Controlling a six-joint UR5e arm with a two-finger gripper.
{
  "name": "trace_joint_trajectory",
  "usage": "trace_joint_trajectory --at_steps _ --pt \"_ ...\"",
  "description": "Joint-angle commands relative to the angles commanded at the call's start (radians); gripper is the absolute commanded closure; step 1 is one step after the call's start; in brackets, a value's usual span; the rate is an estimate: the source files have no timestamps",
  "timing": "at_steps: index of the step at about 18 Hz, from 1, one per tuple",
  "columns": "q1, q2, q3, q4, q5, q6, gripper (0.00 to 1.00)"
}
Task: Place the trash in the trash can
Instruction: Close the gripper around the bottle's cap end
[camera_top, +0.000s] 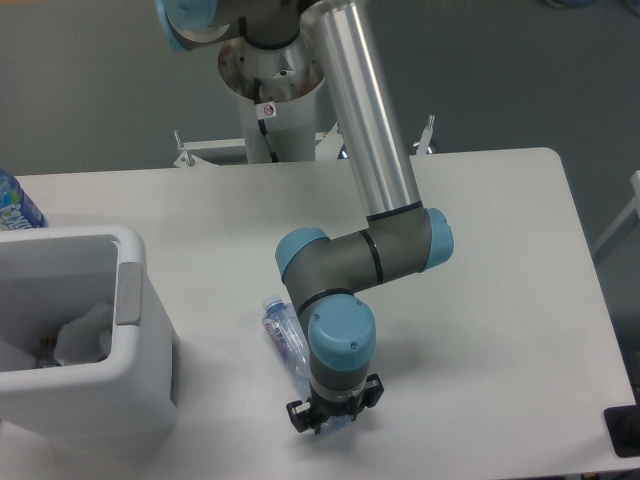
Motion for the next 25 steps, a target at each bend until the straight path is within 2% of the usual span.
trace_joint_trajectory --at_steps 7,18,22,25 --pt "0.0 0.005 0.005 -0.002 0.035 0.008 0.41" --pt "0.005 0.08 0.0 -0.015 0.04 0.109 0.4" --pt "0.023 0.12 0.044 -0.003 0.031 0.138 0.41" --pt "0.031 0.126 0.124 -0.002 0.019 0.143 0.41"
